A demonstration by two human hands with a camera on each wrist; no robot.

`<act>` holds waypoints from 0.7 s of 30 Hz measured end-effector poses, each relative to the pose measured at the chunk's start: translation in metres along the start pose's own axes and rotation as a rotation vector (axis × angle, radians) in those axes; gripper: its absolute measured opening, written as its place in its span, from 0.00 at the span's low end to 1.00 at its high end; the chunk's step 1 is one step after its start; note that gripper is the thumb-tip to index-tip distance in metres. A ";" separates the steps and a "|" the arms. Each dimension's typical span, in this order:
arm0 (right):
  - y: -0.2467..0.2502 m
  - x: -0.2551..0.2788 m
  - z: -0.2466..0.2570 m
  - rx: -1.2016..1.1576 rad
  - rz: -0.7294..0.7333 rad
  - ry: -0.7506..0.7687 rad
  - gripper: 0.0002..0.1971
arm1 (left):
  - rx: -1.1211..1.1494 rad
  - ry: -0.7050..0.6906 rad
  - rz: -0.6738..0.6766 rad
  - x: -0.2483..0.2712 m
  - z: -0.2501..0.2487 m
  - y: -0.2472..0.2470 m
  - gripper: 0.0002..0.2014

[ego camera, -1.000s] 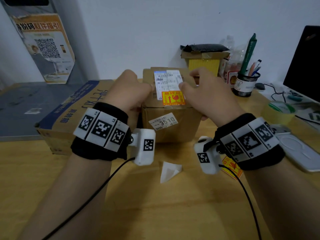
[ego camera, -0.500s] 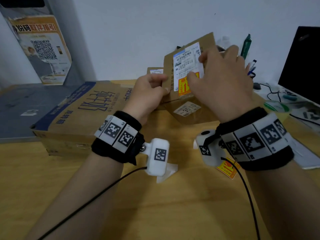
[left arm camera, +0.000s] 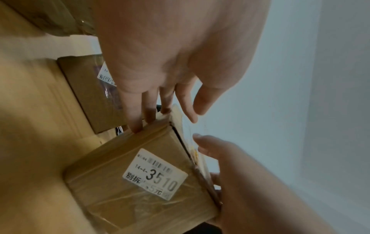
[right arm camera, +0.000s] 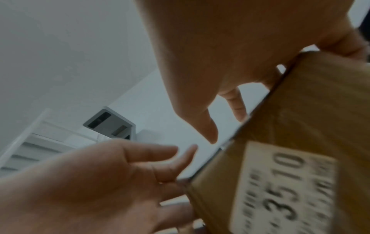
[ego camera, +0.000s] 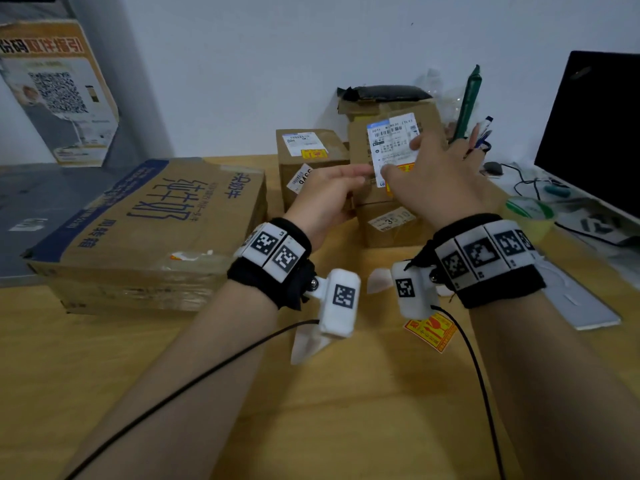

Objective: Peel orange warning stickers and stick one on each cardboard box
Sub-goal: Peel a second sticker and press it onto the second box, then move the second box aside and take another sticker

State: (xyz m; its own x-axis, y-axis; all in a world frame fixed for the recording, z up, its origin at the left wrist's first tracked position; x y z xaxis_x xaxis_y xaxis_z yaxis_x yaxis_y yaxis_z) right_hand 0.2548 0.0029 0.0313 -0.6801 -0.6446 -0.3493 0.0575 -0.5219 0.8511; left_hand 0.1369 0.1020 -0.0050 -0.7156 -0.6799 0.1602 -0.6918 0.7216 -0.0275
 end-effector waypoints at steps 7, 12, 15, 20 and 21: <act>-0.009 0.000 0.008 -0.160 0.043 0.055 0.29 | 0.041 -0.058 0.005 0.009 -0.019 -0.003 0.14; -0.005 0.019 0.041 -0.173 0.108 0.182 0.23 | -0.043 -0.098 -0.153 0.026 -0.030 0.031 0.16; 0.004 0.028 0.064 -0.150 0.036 0.289 0.16 | -0.117 -0.150 -0.207 0.043 -0.036 0.057 0.22; -0.020 0.043 0.099 -0.372 0.173 0.335 0.10 | -0.245 -0.235 -0.437 0.075 -0.037 0.118 0.18; -0.028 0.046 0.107 -0.376 0.222 0.346 0.11 | -0.262 -0.231 -0.503 0.080 -0.036 0.134 0.17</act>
State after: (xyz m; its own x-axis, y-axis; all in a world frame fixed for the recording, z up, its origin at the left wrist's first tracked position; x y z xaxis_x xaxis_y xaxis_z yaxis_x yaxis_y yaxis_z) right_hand 0.1434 0.0477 0.0331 -0.3462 -0.8745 -0.3398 0.4717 -0.4754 0.7426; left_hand -0.0101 0.1490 0.0395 -0.3303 -0.9351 -0.1280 -0.9243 0.2931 0.2444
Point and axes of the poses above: each hand's wrist, its own x-axis away from the middle knuckle, its own y-axis out of the back of the hand, z = x × y, the point moved 6 cm from there along -x, towards the middle knuckle, and after that the axes turned 11 degrees about y, right-handed, at the moved point
